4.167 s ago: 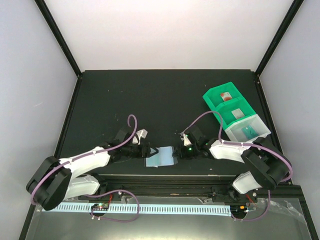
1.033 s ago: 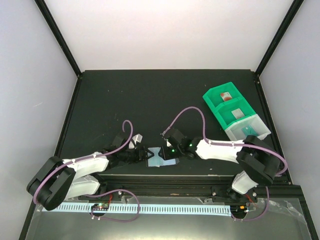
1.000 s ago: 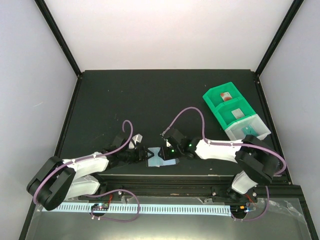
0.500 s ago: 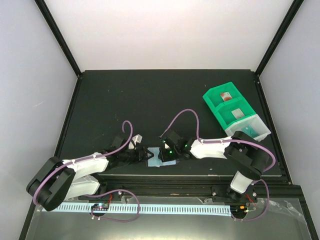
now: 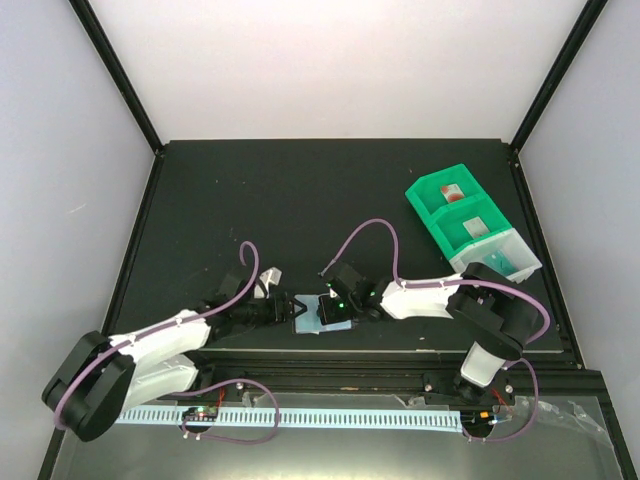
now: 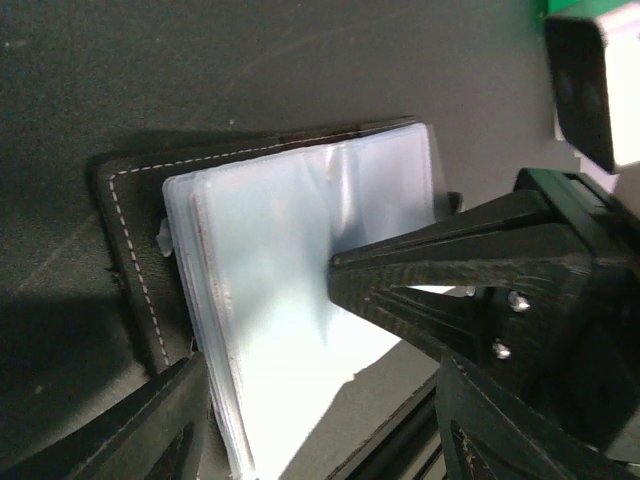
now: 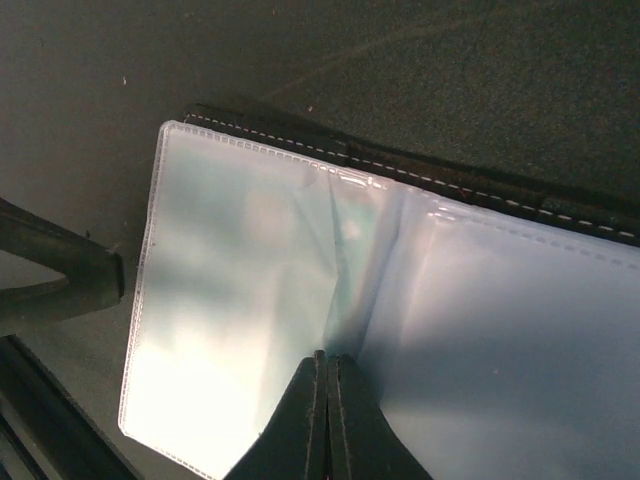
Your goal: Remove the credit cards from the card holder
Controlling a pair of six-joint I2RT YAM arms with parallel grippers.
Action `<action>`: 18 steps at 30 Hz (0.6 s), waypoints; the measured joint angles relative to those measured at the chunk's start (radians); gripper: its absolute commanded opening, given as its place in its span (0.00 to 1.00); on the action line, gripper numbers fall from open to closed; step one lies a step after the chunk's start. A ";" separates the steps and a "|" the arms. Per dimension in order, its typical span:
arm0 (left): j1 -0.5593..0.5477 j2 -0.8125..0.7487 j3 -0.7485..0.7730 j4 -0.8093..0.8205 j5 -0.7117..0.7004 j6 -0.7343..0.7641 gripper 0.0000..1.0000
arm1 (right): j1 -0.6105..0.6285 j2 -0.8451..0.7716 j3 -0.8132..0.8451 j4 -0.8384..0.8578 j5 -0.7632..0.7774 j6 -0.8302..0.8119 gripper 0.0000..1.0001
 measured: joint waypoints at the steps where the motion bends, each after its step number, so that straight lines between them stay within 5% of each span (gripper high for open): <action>1: 0.000 -0.018 0.000 -0.006 -0.001 0.000 0.65 | 0.000 0.000 -0.003 0.007 0.000 0.000 0.01; 18: 0.000 0.019 -0.008 0.098 0.034 -0.042 0.68 | 0.000 -0.001 -0.027 0.056 -0.006 0.007 0.01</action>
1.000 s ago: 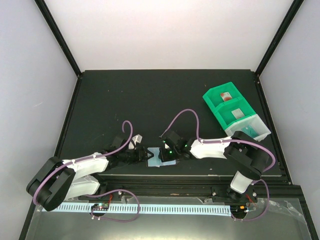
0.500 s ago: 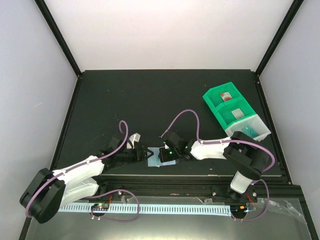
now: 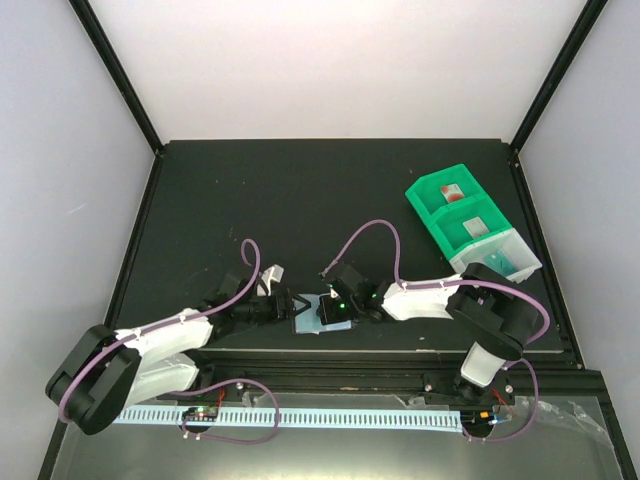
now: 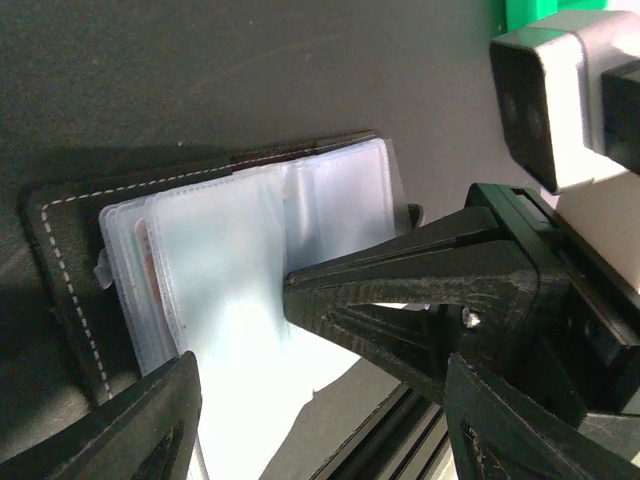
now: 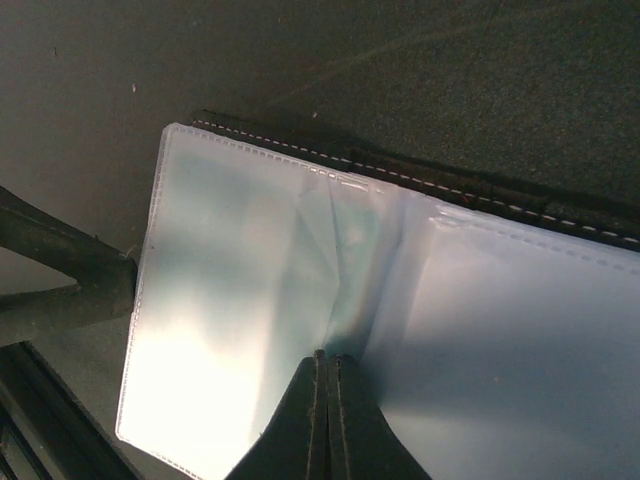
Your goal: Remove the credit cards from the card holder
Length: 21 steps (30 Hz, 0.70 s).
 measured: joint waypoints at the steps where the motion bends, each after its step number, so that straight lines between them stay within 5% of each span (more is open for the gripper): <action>1: 0.000 0.000 0.000 0.006 0.002 -0.001 0.68 | 0.000 0.000 -0.001 0.002 0.000 0.001 0.01; 21: 0.000 0.053 -0.006 0.113 0.033 -0.020 0.68 | 0.000 -0.003 -0.021 0.039 -0.002 0.015 0.04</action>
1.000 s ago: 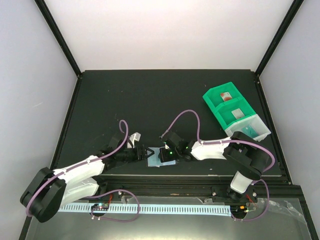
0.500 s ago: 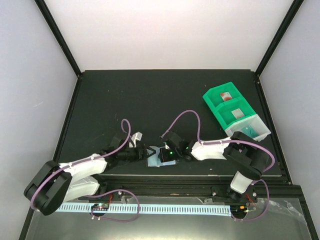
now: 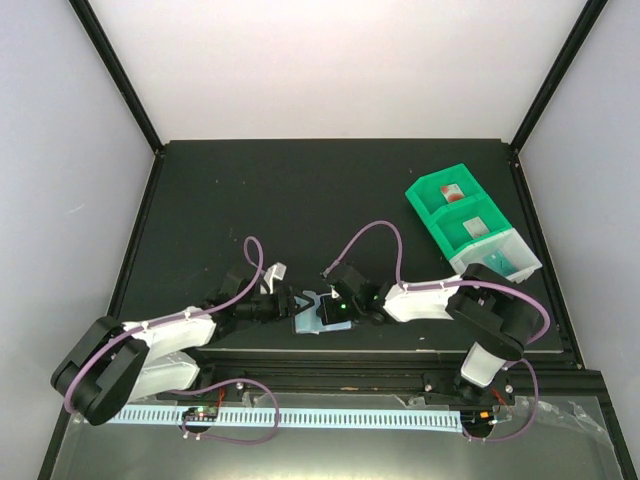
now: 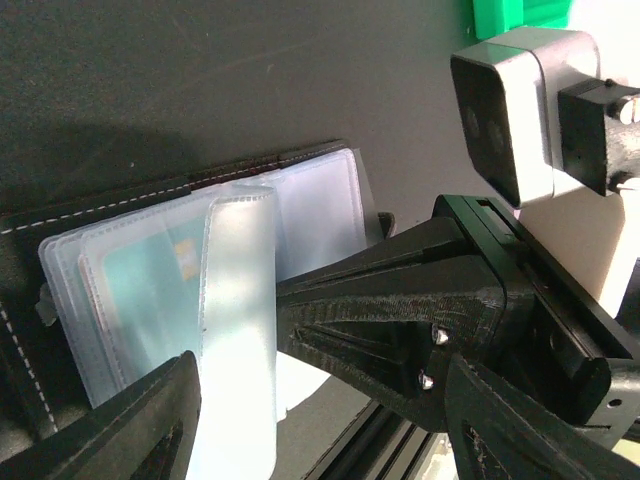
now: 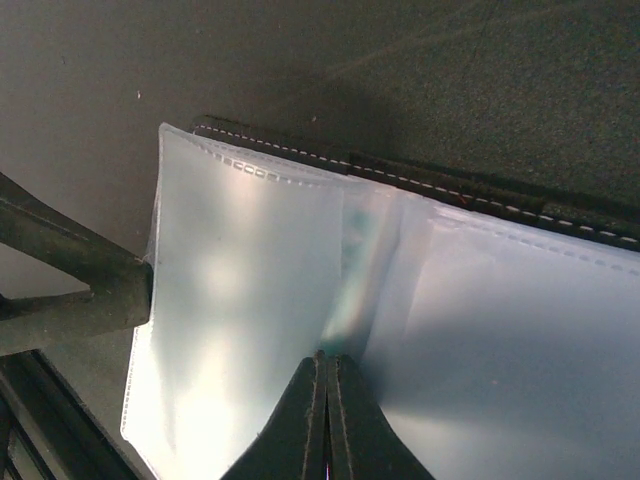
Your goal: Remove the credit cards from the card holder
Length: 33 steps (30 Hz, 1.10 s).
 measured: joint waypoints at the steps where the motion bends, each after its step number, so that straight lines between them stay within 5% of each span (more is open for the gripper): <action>1: 0.000 0.003 0.000 0.006 0.002 -0.002 0.68 | 0.000 -0.001 -0.005 0.007 0.000 0.001 0.05; 18: -0.052 0.065 0.010 0.102 0.019 -0.061 0.68 | 0.000 -0.072 -0.122 0.141 0.032 0.047 0.23; 33: -0.130 0.212 0.113 0.155 0.019 -0.096 0.67 | 0.000 -0.401 -0.254 0.026 0.244 0.073 0.32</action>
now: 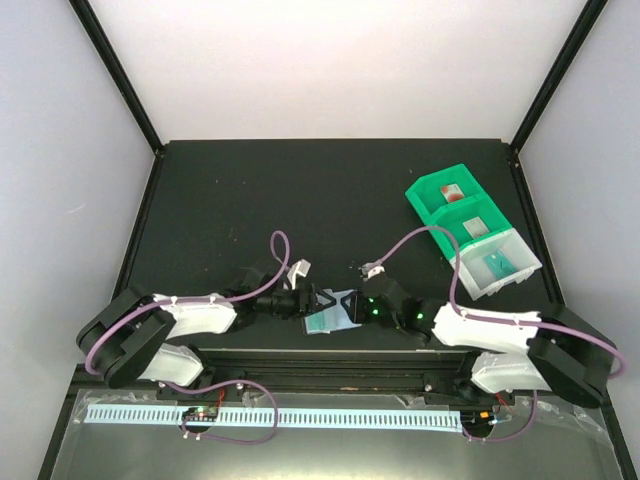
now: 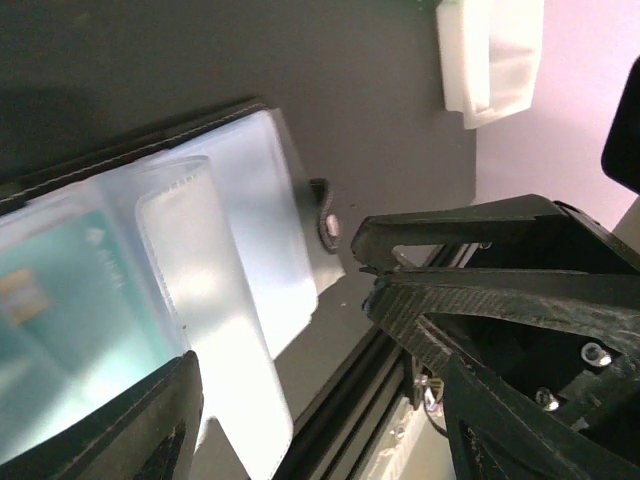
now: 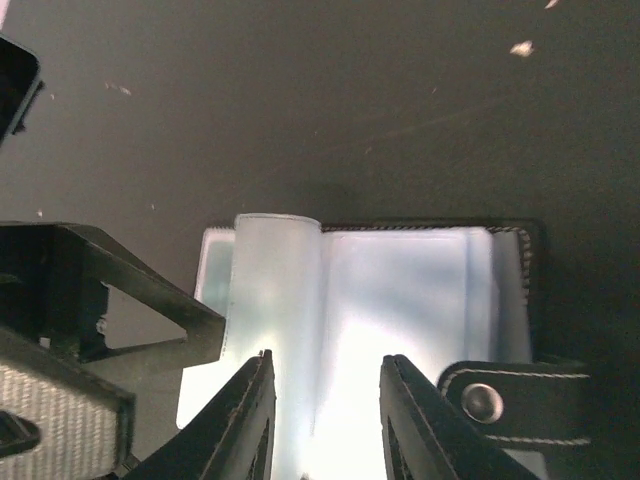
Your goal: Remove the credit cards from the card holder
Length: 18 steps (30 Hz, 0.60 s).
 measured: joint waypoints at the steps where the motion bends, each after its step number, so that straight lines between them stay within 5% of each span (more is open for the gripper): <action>1: -0.006 0.008 0.009 0.002 0.000 -0.002 0.67 | 0.000 -0.035 -0.007 -0.020 0.020 0.003 0.32; 9: -0.036 0.038 0.087 0.019 -0.015 -0.006 0.66 | 0.000 -0.246 -0.049 -0.117 0.099 0.009 0.34; 18: -0.028 0.008 0.086 -0.029 -0.063 0.009 0.67 | 0.000 -0.263 -0.050 -0.113 0.072 -0.017 0.34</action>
